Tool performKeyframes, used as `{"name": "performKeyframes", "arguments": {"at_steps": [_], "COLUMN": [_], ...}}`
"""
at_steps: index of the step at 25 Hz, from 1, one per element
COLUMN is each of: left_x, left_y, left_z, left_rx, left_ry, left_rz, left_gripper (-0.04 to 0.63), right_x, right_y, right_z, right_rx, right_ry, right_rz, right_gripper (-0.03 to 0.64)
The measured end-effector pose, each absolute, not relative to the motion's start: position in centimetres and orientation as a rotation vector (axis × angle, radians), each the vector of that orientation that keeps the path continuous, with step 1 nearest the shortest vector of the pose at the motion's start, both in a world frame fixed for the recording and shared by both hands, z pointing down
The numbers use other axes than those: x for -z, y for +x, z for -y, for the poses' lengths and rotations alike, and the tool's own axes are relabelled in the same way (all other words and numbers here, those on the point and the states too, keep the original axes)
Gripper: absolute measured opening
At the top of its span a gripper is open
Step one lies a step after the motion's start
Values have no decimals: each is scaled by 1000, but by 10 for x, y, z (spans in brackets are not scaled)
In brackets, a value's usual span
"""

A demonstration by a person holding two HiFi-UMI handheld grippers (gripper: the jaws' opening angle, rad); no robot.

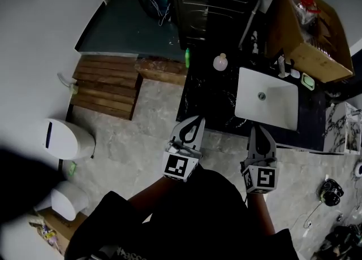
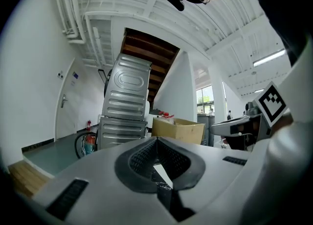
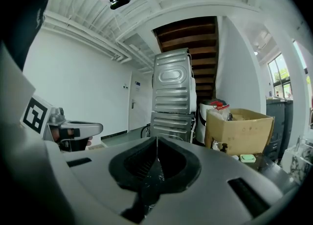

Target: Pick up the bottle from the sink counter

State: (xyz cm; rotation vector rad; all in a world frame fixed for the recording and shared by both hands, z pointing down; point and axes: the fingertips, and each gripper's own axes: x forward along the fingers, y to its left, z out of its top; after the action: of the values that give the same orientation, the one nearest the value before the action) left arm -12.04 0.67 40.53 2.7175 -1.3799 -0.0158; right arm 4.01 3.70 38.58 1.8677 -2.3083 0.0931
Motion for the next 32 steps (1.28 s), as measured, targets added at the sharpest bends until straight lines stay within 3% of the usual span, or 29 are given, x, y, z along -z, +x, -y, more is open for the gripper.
{"name": "performKeyframes", "arguments": {"at_steps": [10,32], "left_x": [-419,-473], "left_y": [-113,-41], "left_z": [37,182], "left_rx": [5,-182], "left_ry": [2730,2631], "left_rz": [1322,1422], "left_gripper": [15,17], "right_x": [-397,-442], "right_y": [35,105], "right_z": [-8,141], "right_rx": [-144,-269], "right_ry": [1886,1727], "right_rz": [2301,2458], "right_gripper": [38,38]}}
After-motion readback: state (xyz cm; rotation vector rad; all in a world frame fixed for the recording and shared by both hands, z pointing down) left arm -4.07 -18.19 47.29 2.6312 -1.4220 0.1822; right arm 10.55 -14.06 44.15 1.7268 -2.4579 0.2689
